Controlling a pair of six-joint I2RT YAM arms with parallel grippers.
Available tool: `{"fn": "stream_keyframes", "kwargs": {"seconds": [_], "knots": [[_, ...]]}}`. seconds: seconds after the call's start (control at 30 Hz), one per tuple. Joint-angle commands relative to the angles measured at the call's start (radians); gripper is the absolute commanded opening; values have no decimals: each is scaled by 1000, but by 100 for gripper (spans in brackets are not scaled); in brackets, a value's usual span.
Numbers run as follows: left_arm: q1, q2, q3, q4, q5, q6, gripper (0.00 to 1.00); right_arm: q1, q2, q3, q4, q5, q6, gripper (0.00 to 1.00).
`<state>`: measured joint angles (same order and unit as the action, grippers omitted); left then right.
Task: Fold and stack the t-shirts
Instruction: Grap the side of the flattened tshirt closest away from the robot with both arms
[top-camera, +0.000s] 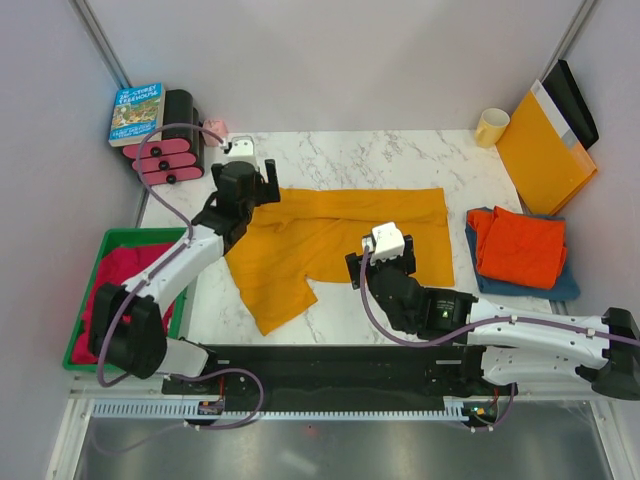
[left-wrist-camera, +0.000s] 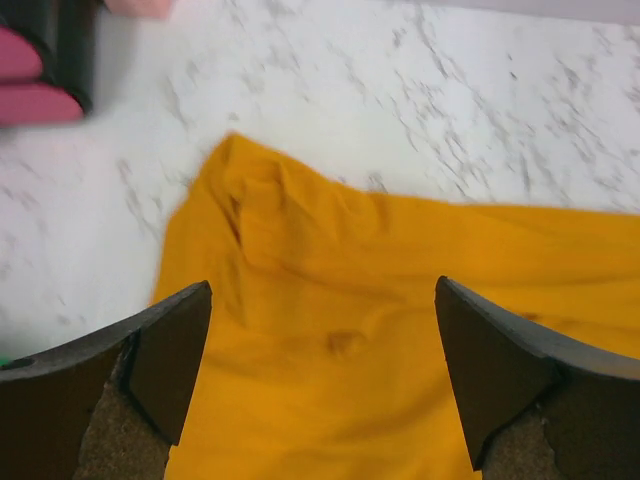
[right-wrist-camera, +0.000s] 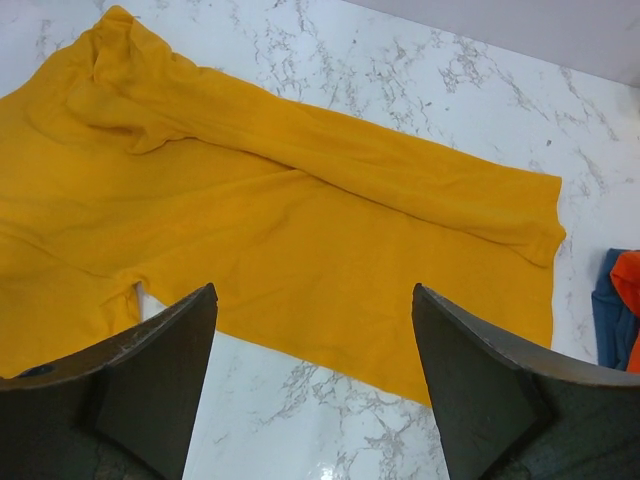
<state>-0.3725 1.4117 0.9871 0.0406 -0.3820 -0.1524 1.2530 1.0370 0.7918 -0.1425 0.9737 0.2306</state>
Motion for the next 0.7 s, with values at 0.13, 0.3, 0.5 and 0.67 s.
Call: {"fn": "stream_keyframes", "kwargs": {"seconds": [0.13,0.3,0.5,0.67], "knots": [[-94,-383,-332,-478,293,-739,100,-23,-18,-5,26,49,-39,87],[-290,-678,-423,-713,182,-846,100,-23,-34,-26,24,65,-24,87],[-339,-742,-467,-849,118,-978,100,-24,-28,-49,-12,57,53,87],[-368,-600,-446,-927,88,-1049,42,-24,-22,-55,-43,46,92,87]]}}
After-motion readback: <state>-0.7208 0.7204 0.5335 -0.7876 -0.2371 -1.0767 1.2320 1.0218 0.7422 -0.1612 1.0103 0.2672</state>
